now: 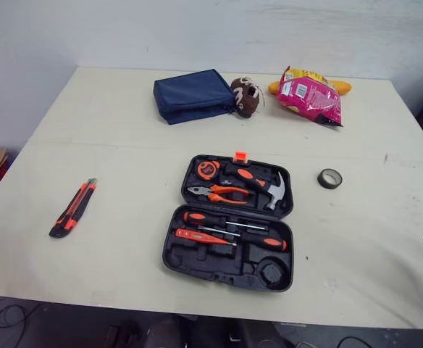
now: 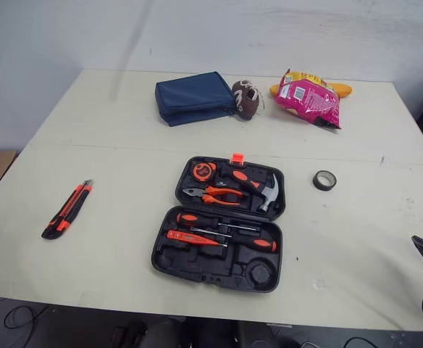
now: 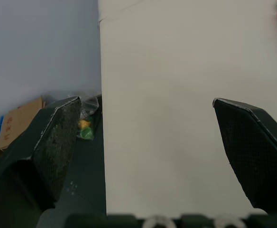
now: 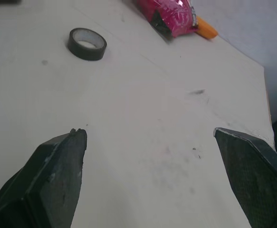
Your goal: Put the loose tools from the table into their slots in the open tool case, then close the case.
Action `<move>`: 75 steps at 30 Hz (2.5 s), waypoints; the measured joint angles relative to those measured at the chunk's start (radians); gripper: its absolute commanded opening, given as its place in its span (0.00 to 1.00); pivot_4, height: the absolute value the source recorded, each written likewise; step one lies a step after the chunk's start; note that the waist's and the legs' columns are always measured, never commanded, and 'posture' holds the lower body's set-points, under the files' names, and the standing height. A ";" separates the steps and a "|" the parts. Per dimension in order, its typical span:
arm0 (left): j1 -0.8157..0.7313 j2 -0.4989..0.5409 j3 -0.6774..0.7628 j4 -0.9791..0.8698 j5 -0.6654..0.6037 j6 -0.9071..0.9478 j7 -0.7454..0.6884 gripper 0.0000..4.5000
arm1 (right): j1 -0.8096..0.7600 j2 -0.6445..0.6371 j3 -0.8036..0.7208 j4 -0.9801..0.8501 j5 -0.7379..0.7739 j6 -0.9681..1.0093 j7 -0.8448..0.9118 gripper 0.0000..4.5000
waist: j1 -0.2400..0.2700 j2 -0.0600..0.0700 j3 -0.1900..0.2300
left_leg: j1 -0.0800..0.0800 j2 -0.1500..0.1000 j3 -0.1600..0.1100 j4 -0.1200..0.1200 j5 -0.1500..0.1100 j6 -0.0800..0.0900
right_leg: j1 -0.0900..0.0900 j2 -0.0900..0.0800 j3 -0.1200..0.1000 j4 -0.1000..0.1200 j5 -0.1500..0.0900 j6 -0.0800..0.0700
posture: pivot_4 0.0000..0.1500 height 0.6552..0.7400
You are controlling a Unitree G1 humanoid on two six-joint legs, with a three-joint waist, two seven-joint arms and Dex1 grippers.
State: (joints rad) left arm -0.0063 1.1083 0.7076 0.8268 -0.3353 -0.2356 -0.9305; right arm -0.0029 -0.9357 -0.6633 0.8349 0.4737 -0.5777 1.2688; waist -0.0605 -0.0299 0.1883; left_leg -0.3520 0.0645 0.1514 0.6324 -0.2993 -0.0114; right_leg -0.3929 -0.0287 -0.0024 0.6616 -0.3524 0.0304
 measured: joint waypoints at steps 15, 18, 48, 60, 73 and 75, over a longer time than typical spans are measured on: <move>0.124 -0.120 -0.105 -0.732 -0.171 0.884 0.179 1.00 | 0.024 0.159 0.229 -0.872 0.237 0.456 0.008 1.00 | 0.008 -0.002 -0.001 | -0.001 0.000 -0.004 -0.001 0.003 0.000 | 0.000 0.001 -0.001 0.000 0.000 0.000 | 1.00 1.00; 0.066 -0.135 -0.156 -0.726 -0.145 0.901 0.213 1.00 | 0.051 0.207 0.249 -0.926 0.243 0.471 0.004 1.00 | 0.010 -0.002 -0.001 | -0.002 0.000 -0.004 -0.001 0.003 0.000 | 0.000 0.001 -0.002 -0.001 0.000 0.000 | 1.00 1.00; -0.149 -0.190 -0.410 -0.810 0.011 0.731 0.129 0.33 | 0.095 0.287 0.353 -1.117 0.212 0.471 -0.002 1.00 | 0.016 -0.005 -0.002 | -0.002 0.000 -0.004 0.000 0.008 -0.006 | 0.000 0.001 -0.002 0.002 0.000 0.000 | 1.00 1.00; -0.424 -0.143 -0.805 -1.212 -0.047 0.672 -0.278 0.33 | 0.110 0.214 0.387 -1.220 0.226 0.553 0.046 1.00 | 0.029 -0.004 -0.001 | -0.002 0.000 -0.002 0.000 0.008 -0.007 | 0.000 0.004 0.001 0.001 0.000 0.000 | 1.00 1.00; -0.590 -0.300 -1.226 -1.298 0.186 0.823 -0.282 0.33 | 0.169 0.148 0.337 -1.275 0.260 0.668 0.021 1.00 | 0.030 -0.004 -0.001 | -0.003 0.000 -0.003 0.004 0.010 -0.006 | 0.000 0.007 0.005 0.002 0.001 0.002 | 1.00 1.00; -0.590 -0.316 -1.260 -1.297 0.218 0.824 -0.269 0.33 | 0.171 0.147 0.336 -1.281 0.261 0.672 0.015 1.00 | 0.031 -0.004 -0.001 | -0.003 0.000 -0.004 0.005 0.010 -0.005 | 0.000 0.007 0.004 0.002 0.001 0.002 | 1.00 1.00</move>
State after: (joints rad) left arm -0.5959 0.7925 -0.5528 -0.4703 -0.1175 0.5883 -1.1992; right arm 0.1683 -0.7884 -0.3277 -0.4462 0.7343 0.0944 1.2836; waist -0.0290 -0.0339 0.1875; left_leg -0.3554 0.0644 0.1474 0.6373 -0.2888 -0.0169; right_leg -0.3926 -0.0220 0.0020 0.6633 -0.3512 0.0328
